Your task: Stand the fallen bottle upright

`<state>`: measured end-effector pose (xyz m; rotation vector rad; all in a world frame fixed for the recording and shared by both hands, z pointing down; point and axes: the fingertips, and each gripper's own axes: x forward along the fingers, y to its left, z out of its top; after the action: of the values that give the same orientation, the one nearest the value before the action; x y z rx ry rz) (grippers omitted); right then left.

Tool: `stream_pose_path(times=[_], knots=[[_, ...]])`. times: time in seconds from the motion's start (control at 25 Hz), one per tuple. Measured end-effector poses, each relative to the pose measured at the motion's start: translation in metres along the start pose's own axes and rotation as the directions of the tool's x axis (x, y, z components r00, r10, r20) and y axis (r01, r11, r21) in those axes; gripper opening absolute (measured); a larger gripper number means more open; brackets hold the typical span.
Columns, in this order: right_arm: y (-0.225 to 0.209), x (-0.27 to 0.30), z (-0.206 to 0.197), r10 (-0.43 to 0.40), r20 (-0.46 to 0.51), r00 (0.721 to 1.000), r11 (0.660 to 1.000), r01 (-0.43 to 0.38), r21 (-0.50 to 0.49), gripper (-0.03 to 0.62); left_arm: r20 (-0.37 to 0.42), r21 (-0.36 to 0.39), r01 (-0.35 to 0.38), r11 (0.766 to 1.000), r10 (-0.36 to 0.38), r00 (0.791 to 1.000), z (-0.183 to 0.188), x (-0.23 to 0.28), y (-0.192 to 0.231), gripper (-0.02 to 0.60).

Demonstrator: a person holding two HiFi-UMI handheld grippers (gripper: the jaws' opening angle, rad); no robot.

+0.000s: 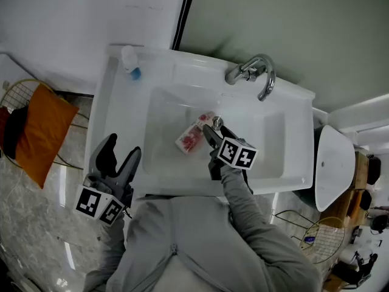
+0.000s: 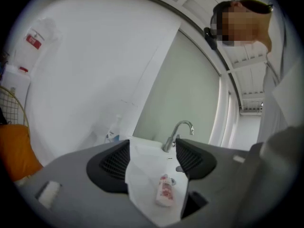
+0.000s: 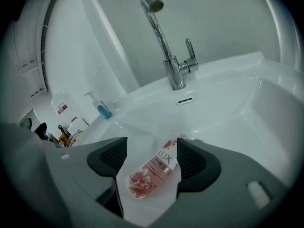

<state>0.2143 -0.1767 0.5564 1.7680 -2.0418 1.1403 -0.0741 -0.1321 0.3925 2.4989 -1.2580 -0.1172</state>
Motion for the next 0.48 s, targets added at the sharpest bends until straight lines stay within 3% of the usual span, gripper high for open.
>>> stream_pose_path(times=[0.48], knots=[[-0.033, 0.059, -0.050, -0.087, -0.210, 0.974, 0.992, 0.103, 0.066, 0.328, -0.034, 0.017, -0.052, 0.998, 0.053, 0.998, -0.011, -0.022, -0.001, 0.330]])
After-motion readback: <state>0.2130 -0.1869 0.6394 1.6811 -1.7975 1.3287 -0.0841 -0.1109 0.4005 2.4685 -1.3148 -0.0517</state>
